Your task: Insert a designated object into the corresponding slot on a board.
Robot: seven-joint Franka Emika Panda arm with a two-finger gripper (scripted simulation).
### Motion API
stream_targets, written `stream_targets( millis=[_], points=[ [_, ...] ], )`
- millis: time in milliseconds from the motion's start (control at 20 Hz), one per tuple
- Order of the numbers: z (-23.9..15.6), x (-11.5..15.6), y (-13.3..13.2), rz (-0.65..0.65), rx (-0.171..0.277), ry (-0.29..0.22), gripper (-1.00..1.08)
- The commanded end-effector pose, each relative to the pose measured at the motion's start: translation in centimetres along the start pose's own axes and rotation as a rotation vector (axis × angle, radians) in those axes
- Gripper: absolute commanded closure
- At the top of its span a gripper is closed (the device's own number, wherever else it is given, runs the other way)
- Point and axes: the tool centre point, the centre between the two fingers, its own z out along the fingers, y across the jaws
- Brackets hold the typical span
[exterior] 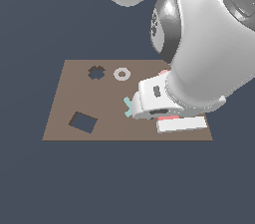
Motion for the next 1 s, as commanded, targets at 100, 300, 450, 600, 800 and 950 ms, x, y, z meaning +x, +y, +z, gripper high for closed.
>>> stream_targets(
  millis=[100, 300, 450, 600, 800, 950],
  points=[
    [0.7, 0.8, -0.7, -0.006, 0.0, 0.001, -0.92],
    [0.9, 1.1, -1.0, -0.009, 0.0, 0.001, -0.92],
    [0.9, 1.0, -1.0, -0.009, 0.0, 0.001, -0.92],
    [1.3, 1.1, -1.0, -0.009, 0.0, 0.001, -0.92],
    [2.6, 1.1, -1.0, -0.009, 0.0, 0.001, -0.92],
    [2.9, 1.1, -1.0, -0.009, 0.0, 0.001, -0.92]
  ],
)
